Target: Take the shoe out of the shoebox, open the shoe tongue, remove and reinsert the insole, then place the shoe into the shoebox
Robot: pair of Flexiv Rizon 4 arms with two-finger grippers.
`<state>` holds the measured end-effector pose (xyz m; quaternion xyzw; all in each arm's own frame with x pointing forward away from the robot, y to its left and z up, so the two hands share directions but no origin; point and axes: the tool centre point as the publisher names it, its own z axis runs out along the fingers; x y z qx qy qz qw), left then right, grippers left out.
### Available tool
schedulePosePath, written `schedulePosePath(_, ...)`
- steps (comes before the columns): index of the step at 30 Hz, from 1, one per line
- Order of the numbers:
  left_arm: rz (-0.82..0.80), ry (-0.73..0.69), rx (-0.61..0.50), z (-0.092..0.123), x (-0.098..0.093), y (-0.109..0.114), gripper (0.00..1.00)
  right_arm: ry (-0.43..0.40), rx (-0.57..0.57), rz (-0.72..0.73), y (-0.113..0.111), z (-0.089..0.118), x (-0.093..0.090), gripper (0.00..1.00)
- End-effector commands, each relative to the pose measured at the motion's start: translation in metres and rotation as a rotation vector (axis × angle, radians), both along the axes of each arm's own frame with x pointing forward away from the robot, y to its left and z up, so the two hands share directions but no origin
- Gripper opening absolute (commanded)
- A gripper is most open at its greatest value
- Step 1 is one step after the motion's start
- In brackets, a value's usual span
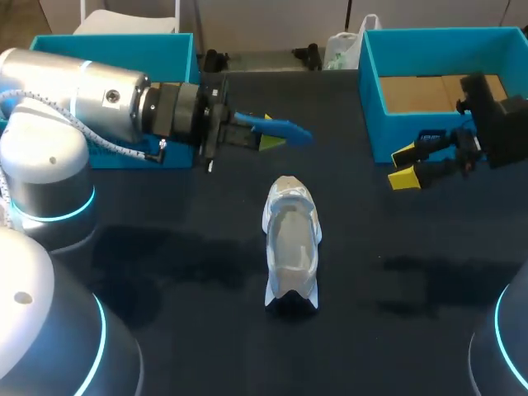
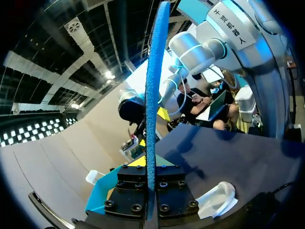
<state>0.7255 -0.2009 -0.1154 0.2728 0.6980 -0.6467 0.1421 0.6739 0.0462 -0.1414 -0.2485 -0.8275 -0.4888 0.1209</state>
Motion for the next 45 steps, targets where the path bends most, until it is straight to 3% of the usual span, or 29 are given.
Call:
schedulePosePath(1,0.024,0.024,-0.032,-0.006,-0.008,0.008,0.00,-0.106,-0.045,0.012,0.002,-0.010,0.006,1.00)
schedulePosePath(5,0.035,0.050,-0.060,-0.010,-0.015,0.015,0.00,-0.309,-0.201,0.070,0.001,-0.029,0.014,1.00)
schedulePosePath(6,0.037,0.057,-0.063,-0.011,-0.018,0.017,0.00,-0.303,-0.211,0.072,0.001,-0.034,0.015,1.00)
schedulePosePath(10,0.064,0.092,-0.091,-0.019,-0.025,0.024,0.00,-0.416,-0.265,0.113,-0.002,-0.052,0.018,1.00)
schedulePosePath(17,0.092,0.155,-0.116,-0.037,-0.044,0.024,0.00,-0.519,-0.362,0.165,-0.001,-0.066,0.021,1.00)
schedulePosePath(27,0.151,0.185,-0.162,-0.051,-0.064,0.019,0.00,-0.588,-0.434,0.346,0.019,-0.091,0.012,1.00)
schedulePosePath(30,0.162,0.200,-0.160,-0.053,-0.068,0.017,0.00,-0.602,-0.375,0.372,0.027,-0.101,0.009,1.00)
schedulePosePath(45,0.162,0.200,-0.160,-0.053,-0.068,0.017,0.00,-0.602,-0.375,0.372,0.027,-0.101,0.009,1.00)
